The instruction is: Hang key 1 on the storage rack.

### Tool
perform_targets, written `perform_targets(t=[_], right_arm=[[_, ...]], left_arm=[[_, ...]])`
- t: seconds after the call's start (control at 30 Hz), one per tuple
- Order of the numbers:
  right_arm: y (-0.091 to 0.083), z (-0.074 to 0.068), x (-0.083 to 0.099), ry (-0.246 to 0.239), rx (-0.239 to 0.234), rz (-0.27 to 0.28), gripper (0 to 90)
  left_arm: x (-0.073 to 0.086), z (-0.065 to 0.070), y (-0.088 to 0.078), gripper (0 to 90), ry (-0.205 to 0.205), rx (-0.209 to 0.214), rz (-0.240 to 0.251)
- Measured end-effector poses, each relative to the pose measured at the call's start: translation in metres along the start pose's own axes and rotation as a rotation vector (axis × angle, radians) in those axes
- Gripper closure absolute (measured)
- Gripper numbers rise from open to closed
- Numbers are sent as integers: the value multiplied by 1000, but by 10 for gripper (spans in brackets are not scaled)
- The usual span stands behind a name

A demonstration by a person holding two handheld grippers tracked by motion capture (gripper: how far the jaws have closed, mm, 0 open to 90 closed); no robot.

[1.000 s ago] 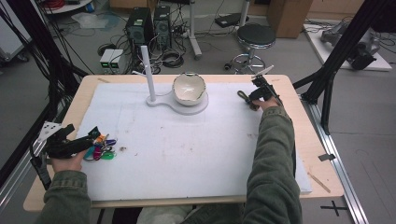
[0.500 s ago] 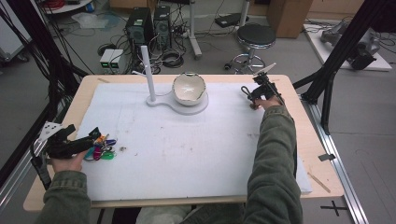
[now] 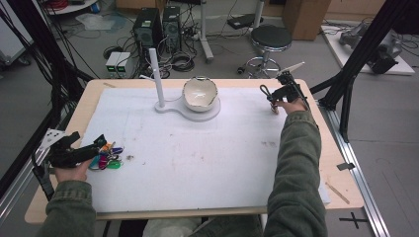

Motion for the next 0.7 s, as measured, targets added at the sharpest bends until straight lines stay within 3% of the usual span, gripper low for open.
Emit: perform_targets(t=[0.13,0.37,0.7], right_arm=[[-10,-7,-1,1,-26,17,735],[-24,-19,0,-27,-18,15,734],[-46,-36,-6,-40,-56,93,732]], left_arm=[[0,1,0,17,3,8,-6],[1,2,-4,17,2,15,-6],[2,2,-6,17,2,16,-10]])
Point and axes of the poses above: each handheld gripper's, and its own axes: y roughly forward along the jaws, x roughly out of its underside, z roughly to its right, the point moved 6 cm from there along y, roughly forward along the jaws, and after that the axes turned 3 degrees about -x, right-handed, at the moved point
